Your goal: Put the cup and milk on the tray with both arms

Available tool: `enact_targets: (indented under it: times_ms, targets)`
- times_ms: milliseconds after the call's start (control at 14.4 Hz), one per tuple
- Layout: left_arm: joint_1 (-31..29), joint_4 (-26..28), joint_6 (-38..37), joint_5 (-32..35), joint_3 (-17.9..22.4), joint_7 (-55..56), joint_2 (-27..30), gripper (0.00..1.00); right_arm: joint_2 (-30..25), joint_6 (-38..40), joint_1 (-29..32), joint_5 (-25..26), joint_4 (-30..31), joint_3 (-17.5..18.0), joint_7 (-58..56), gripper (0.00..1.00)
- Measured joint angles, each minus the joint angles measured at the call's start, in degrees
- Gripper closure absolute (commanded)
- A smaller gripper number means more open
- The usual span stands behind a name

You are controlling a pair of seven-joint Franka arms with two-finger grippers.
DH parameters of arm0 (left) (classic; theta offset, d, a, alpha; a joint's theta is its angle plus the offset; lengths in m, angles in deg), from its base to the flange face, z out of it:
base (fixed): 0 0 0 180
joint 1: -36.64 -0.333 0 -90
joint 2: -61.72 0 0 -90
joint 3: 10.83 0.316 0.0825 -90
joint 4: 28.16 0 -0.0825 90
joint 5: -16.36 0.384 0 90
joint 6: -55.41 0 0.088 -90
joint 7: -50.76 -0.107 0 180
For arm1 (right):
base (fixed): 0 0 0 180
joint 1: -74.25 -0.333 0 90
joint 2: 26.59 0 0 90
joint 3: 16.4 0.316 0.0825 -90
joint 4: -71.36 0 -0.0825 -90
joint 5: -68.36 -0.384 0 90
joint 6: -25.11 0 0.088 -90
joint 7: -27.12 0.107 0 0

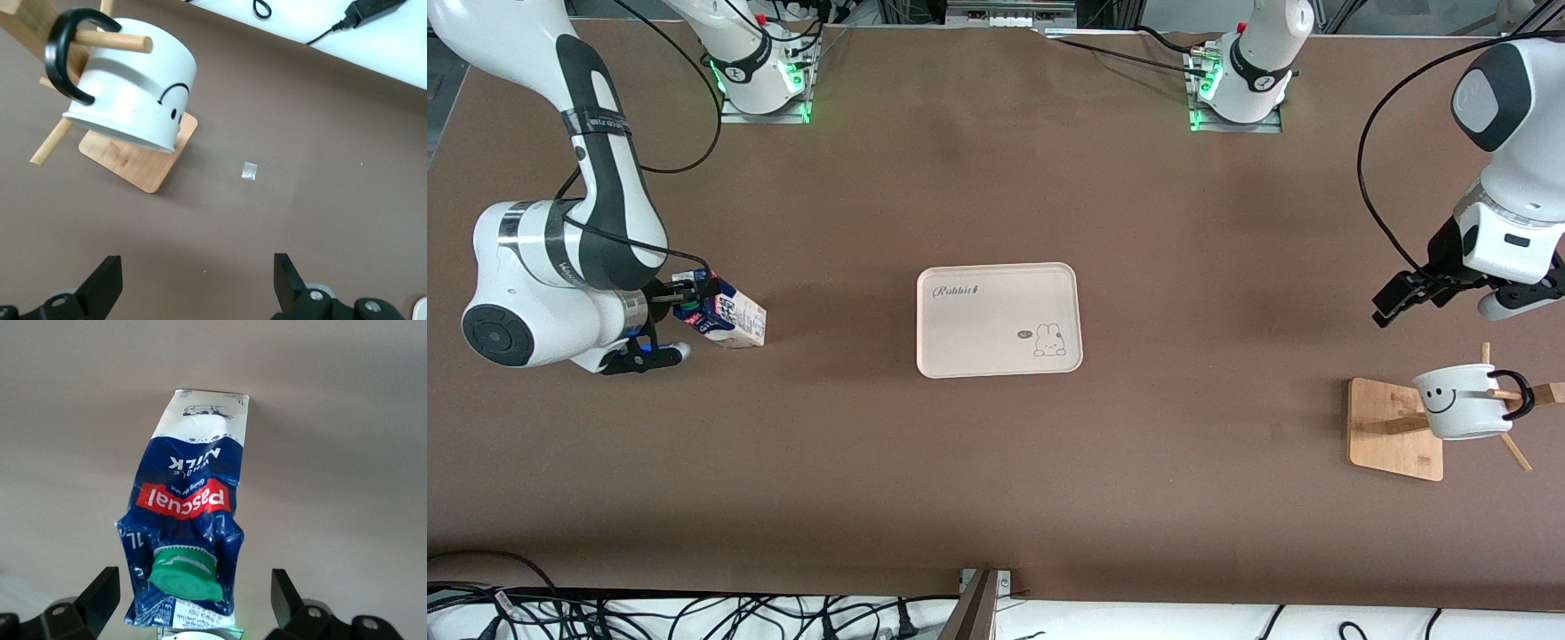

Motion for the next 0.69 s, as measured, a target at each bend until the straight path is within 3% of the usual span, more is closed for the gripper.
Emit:
enact_targets:
  times_ms: [69,208,484,692]
  targets:
    - [-0.5,0.7,1.2,0.0,0.0,0.0,0.0,0.0,0.0,0.0,0.0,0.0,0.0,0.0,0.0,0.23]
    - [-1.1,2.1,4.0,0.0,0.0,0.1,0.1,0.0,0.0,0.0,0.0,0.0,0.0,0.0,0.0,0.28]
    - [-3.0,6.7,13.4,0.0,0.0,0.4,0.0,0.0,0.2,0.0,0.0,0.0,0.0,0.0,0.0,0.35]
    - [-3.6,8.0,16.0,-0.2,0.0,0.5,-0.2,0.0,0.4,-0.1,0.0,0.0,0.0,0.0,0.0,0.4]
